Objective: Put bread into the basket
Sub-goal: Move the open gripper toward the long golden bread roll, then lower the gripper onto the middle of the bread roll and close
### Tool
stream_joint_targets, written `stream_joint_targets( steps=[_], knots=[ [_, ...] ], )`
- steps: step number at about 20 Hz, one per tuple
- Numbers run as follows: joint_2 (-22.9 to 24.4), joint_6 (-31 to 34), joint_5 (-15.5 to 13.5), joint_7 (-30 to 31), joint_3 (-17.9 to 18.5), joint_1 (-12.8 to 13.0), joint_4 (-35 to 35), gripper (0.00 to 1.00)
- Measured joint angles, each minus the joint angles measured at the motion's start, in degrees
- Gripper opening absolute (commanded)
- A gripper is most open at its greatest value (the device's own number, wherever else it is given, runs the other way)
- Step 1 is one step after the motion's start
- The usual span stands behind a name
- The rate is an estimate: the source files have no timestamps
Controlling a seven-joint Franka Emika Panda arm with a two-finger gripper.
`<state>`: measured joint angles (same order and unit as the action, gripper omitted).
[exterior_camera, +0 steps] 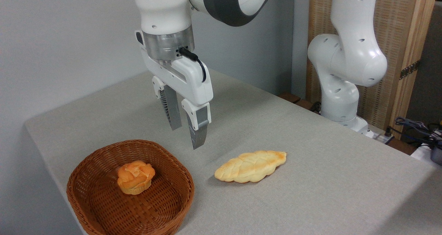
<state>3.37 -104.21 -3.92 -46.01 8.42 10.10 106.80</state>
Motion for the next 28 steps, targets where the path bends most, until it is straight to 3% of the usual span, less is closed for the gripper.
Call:
stream_joint_targets(
  steps=[4, 10, 13, 21, 28],
  knots=[
    [1.3, 0.0, 0.0, -3.2, 0.0, 0.0, 3.5, 1.0],
    [4.1, 0.0, 0.1, -20.4, 0.5, -0.3, 9.4, 1.0],
    [4.4, 0.0, 0.7, -26.1, 1.7, -0.4, 12.6, 1.0],
    [4.6, 0.0, 5.0, -28.2, 3.6, -0.7, 17.1, 1.0],
    [4.6, 0.2, 5.3, -28.2, 6.2, -0.8, 18.0, 1.0]
  ],
)
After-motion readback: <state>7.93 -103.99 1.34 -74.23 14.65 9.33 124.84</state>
